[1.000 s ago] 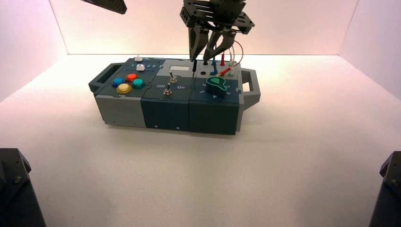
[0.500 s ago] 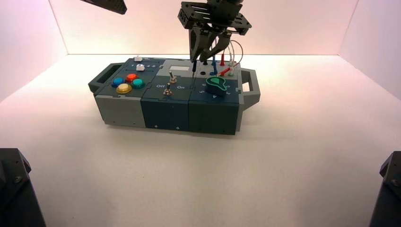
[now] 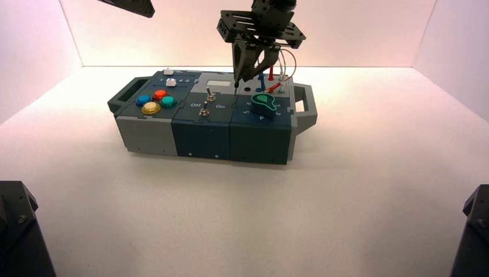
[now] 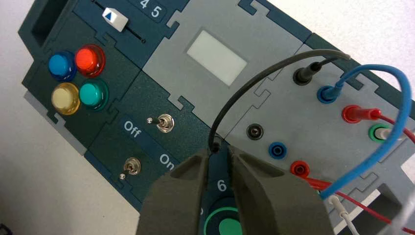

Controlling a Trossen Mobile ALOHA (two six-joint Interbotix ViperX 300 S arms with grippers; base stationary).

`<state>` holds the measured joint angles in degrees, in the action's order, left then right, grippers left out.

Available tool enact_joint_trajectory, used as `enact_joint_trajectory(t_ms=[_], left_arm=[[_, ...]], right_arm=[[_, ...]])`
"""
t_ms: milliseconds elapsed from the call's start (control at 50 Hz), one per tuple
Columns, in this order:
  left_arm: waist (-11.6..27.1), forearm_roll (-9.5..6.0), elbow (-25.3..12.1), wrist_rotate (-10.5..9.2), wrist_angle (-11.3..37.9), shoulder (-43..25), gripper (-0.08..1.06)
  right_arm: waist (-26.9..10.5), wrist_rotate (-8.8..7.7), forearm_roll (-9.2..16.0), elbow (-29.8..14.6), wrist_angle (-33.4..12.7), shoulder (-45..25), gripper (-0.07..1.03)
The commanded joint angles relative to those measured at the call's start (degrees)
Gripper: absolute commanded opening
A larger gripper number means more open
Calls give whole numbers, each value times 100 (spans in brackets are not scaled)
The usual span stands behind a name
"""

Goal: Insert the black wire.

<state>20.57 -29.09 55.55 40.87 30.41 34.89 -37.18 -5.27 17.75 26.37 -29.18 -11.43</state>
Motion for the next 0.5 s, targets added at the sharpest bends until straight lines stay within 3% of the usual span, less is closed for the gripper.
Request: enact_joint_trajectory(t_ms=[20, 500], left_arm=[[18, 0, -53, 35, -44, 35, -3], [18, 0, -53, 26, -35, 35, -3]], right_arm=[[-26, -18, -9, -185, 18, 79, 17], [-26, -26, -53, -272, 9, 53, 16]])
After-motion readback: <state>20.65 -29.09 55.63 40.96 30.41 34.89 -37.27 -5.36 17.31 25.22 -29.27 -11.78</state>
